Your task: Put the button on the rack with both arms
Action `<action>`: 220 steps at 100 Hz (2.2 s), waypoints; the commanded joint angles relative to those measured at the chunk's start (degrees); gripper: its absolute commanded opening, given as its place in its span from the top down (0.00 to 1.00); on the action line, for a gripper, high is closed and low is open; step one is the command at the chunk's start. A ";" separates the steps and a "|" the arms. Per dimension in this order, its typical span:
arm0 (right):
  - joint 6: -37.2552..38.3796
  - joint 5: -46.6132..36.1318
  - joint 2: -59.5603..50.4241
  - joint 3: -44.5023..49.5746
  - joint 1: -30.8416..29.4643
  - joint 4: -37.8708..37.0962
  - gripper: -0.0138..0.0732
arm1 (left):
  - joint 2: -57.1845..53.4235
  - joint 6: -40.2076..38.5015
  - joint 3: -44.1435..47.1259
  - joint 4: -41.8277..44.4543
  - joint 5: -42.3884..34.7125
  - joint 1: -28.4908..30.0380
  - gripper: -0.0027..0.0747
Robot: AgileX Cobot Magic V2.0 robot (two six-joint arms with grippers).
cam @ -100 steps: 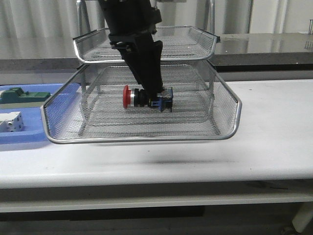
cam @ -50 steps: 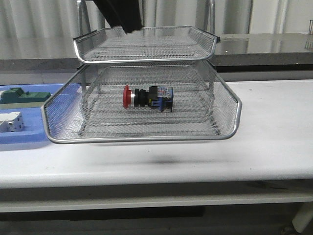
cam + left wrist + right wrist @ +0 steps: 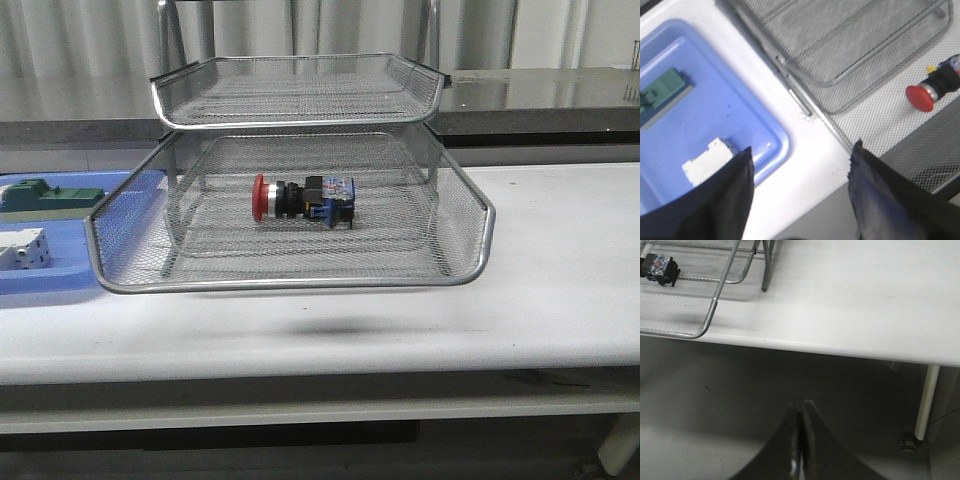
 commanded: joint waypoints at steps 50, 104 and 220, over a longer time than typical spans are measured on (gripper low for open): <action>-0.08 -3.31 0.55 -1.84 -0.24 -0.64 0.92 | -30.46 -3.85 35.78 -1.45 -34.02 8.06 0.44; -0.08 -3.31 0.55 -1.84 -0.24 -0.64 0.92 | -60.46 -4.03 70.65 -6.23 -64.08 8.06 0.44; -0.08 -3.31 0.55 -1.84 -0.24 -0.64 0.92 | -81.06 -4.03 81.48 -7.95 -65.17 8.06 0.99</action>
